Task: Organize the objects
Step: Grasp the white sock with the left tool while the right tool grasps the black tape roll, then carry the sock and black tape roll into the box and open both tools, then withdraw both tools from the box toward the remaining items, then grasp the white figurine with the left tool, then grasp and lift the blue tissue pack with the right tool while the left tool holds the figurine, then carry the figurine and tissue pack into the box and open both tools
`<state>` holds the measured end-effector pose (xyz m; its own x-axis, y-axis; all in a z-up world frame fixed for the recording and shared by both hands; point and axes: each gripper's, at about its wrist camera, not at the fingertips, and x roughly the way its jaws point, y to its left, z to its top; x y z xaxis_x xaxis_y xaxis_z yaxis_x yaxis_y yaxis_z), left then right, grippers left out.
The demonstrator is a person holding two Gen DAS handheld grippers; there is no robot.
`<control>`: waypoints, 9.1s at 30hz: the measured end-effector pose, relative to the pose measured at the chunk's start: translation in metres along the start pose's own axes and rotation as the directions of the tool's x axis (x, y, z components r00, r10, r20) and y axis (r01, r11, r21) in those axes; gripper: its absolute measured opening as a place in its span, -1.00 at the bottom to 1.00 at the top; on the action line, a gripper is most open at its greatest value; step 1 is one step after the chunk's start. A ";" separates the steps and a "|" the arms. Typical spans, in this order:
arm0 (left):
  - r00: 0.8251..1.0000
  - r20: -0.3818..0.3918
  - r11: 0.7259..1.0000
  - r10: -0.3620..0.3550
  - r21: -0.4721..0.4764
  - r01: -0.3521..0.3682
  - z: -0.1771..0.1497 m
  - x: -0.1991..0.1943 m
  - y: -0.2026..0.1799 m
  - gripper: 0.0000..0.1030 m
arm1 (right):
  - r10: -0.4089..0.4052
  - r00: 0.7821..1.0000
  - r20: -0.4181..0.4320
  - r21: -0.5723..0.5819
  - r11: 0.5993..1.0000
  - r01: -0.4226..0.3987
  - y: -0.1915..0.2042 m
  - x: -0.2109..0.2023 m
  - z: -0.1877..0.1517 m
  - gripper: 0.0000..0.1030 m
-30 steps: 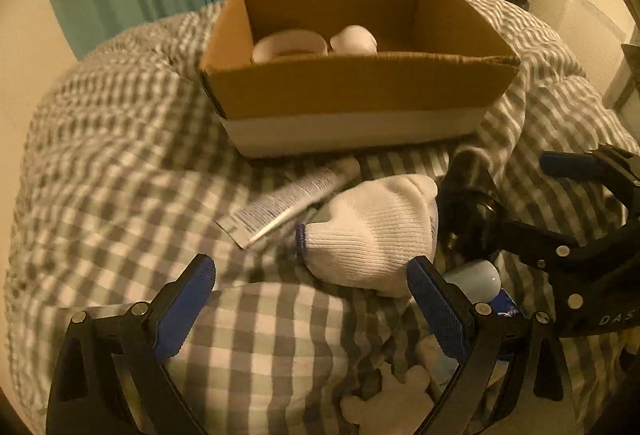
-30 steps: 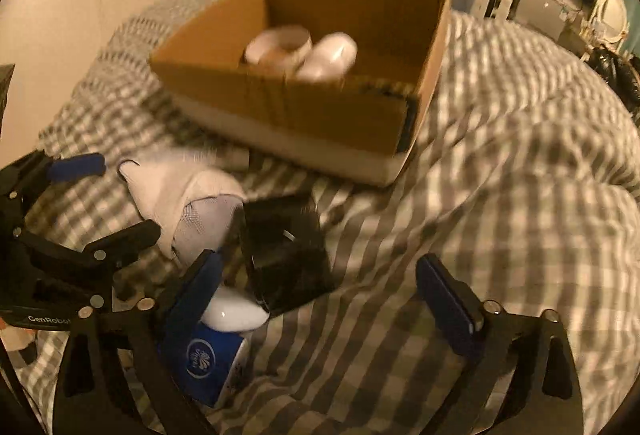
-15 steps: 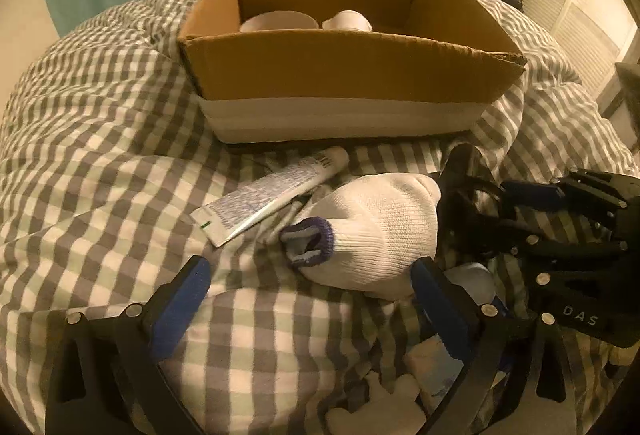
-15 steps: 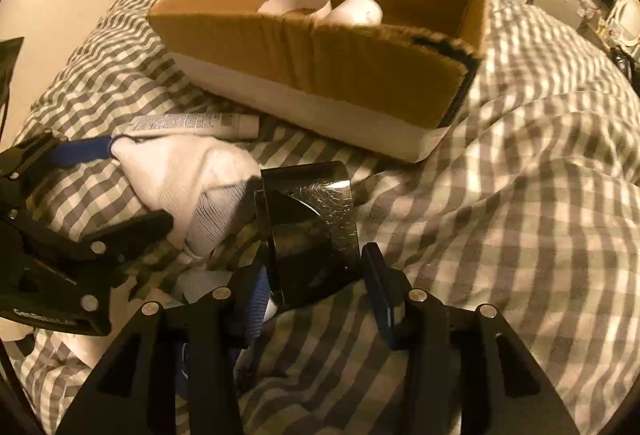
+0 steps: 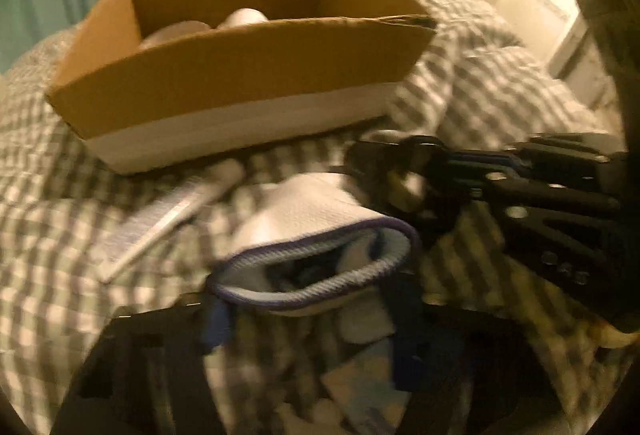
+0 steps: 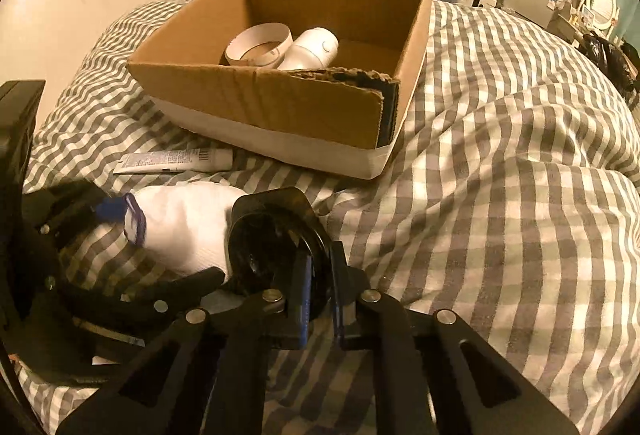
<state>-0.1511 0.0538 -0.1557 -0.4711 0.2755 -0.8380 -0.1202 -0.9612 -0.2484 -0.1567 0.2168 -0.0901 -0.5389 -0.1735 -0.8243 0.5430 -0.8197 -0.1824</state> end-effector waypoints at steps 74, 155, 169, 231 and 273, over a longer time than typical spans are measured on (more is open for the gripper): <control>0.931 0.194 0.950 0.309 -0.013 -0.313 0.157 -0.052 0.056 -0.14 | -0.085 0.956 0.282 -0.138 0.982 0.128 0.015 -0.046 0.162 -0.85; 0.911 0.125 0.916 0.393 -0.136 -0.376 -0.071 -0.105 0.002 0.88 | -0.117 0.949 0.293 -0.092 0.984 0.150 0.061 -0.109 -0.061 0.78; 0.943 0.099 0.948 0.319 -0.056 -0.315 -0.095 -0.088 -0.022 0.88 | -0.050 0.981 0.186 0.024 0.999 0.047 0.032 -0.070 -0.073 0.78; 0.927 0.139 0.925 0.349 -0.209 -0.317 -0.086 -0.121 0.041 0.24 | -0.058 0.984 -0.171 -0.114 0.993 0.039 0.094 0.012 -0.055 0.61; 0.947 0.132 0.954 0.294 -0.091 -0.284 0.142 -0.074 0.080 0.24 | -0.009 0.990 0.138 -0.166 0.986 0.032 0.019 -0.057 0.157 0.60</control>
<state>-0.2498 -0.0458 -0.0443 -0.5967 -0.0244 -0.8021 0.0984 -0.9942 -0.0430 -0.2167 0.1257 0.0375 -0.6274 -0.2394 -0.7410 0.6249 -0.7226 -0.2956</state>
